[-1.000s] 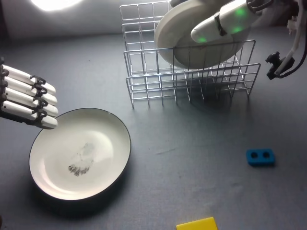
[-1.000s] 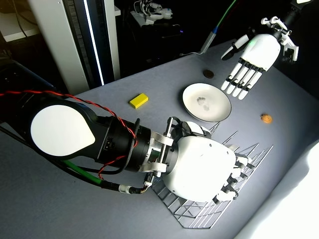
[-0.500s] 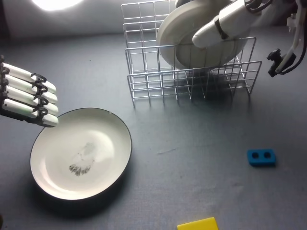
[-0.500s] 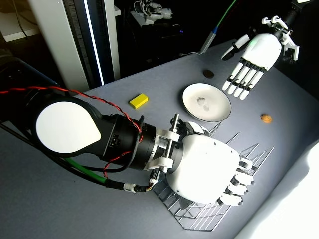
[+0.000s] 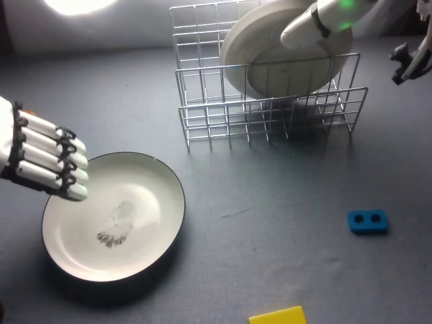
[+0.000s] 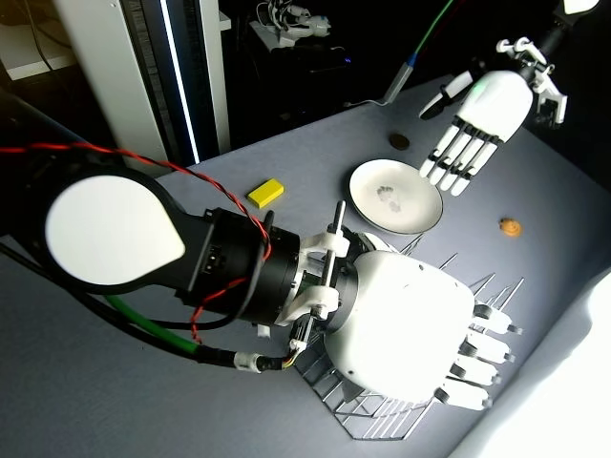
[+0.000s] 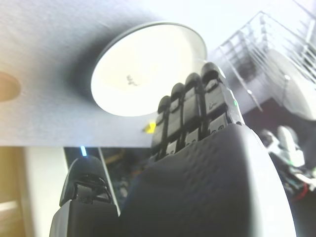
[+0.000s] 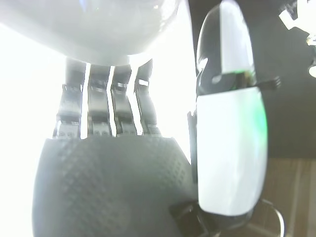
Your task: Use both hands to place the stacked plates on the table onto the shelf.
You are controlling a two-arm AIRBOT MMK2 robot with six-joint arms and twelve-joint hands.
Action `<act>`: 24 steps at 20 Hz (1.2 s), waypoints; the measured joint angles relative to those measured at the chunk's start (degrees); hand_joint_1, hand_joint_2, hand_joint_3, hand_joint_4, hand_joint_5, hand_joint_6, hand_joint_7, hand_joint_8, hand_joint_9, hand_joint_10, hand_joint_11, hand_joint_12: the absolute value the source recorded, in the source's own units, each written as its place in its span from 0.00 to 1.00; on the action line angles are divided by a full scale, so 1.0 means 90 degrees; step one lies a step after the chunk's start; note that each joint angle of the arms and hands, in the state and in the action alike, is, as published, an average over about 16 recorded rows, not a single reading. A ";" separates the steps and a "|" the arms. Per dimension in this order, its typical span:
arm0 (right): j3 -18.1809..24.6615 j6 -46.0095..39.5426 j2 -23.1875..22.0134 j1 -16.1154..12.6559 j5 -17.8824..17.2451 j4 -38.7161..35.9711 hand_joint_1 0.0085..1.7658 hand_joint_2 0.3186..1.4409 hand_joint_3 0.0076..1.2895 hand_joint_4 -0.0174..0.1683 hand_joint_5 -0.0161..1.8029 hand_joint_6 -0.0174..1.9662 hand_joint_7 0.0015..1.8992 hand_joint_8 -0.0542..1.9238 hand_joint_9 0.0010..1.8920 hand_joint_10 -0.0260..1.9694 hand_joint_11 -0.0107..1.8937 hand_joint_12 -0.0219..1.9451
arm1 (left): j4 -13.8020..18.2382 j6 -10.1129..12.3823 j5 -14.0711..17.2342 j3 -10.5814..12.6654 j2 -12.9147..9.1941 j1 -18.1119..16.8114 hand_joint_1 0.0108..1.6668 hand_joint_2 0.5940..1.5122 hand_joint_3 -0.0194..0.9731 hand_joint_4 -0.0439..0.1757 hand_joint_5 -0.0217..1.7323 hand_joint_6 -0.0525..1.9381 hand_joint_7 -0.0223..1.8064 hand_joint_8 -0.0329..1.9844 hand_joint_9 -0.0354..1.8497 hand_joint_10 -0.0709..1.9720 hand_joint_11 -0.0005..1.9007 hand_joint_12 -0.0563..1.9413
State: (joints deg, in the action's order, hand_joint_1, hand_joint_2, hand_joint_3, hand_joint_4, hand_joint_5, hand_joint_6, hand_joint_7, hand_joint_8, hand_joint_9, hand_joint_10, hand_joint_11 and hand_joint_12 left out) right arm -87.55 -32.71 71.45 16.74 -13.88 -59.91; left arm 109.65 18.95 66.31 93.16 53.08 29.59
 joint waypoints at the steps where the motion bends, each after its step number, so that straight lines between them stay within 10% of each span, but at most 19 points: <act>1: 0.0038 0.0102 -0.0027 -0.0049 -0.0003 -0.0044 0.63 0.55 0.01 0.07 0.12 0.46 0.04 0.72 0.05 0.77 0.02 0.88 | -0.0004 0.0005 -0.0024 0.0000 0.0031 0.0047 0.01 0.66 0.03 0.20 0.06 0.03 0.07 0.03 0.06 0.03 0.01 0.10; 13: 0.1327 0.2419 -0.0405 -0.0468 0.0052 -0.0105 0.60 0.57 0.01 0.09 0.14 0.28 0.12 0.43 0.10 0.49 0.02 0.72 | -0.0067 0.0191 -0.0427 0.0119 0.0384 0.0541 0.01 0.67 0.03 0.19 0.05 0.03 0.05 0.03 0.05 0.03 0.01 0.07; 24: 0.2778 0.7473 -0.0528 0.0133 -0.0384 0.3078 0.64 0.54 0.01 0.12 0.08 0.03 0.08 0.04 0.08 0.05 0.02 0.36 | -0.0253 0.0446 -0.0682 0.0300 0.0570 0.0979 0.01 0.66 0.03 0.18 0.04 0.03 0.03 0.02 0.03 0.03 0.01 0.02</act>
State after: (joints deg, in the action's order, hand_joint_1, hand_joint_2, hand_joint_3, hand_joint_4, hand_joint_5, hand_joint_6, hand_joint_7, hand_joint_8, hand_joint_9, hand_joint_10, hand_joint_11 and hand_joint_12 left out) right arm -62.54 34.55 66.70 17.94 -17.34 -32.20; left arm 107.37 22.97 60.18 95.86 58.21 38.40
